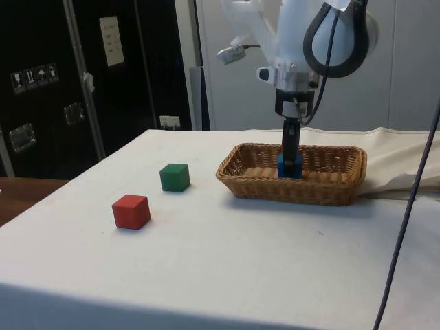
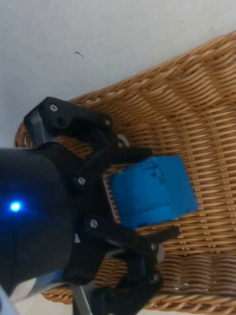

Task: Pick up the blue cube and place it into the basket.

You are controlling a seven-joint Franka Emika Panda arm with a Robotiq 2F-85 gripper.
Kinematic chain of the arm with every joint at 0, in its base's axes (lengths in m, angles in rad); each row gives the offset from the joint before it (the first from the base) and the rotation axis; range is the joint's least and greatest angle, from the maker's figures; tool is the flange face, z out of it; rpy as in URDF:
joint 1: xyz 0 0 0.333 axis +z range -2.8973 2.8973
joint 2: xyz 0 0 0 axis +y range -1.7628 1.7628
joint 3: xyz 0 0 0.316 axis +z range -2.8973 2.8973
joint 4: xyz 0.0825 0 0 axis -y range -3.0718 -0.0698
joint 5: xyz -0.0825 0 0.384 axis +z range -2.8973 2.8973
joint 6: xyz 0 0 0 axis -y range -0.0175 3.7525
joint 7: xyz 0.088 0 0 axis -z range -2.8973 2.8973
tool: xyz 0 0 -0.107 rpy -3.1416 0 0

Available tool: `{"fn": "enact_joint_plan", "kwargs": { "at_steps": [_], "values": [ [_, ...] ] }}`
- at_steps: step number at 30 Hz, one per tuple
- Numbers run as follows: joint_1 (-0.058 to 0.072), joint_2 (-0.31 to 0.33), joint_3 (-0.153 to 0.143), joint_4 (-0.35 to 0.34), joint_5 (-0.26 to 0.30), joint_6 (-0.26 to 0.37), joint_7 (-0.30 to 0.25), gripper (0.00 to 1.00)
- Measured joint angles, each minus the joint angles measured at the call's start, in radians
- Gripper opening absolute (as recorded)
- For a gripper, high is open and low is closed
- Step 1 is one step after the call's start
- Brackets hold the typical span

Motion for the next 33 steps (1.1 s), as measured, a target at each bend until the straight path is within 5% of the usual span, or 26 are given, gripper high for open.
{"fn": "enact_joint_plan", "kwargs": {
  "at_steps": [1,2,3,7,18,33],
  "values": [
    [0.0,0.0,0.0,0.0,0.0,0.0,0.0,0.44],
    [0.0,0.0,0.001,0.0,0.0,0.0,0.0,0.44],
    [0.0,0.0,0.002,0.0,0.0,0.0,0.0,0.64],
    [0.0,0.0,0.003,0.0,0.0,0.0,0.0,0.99],
    [0.0,-0.002,0.003,0.0,0.0,0.0,0.0,1.0],
    [0.0,-0.085,0.001,0.002,0.002,-0.055,0.0,1.0]
  ]
}}
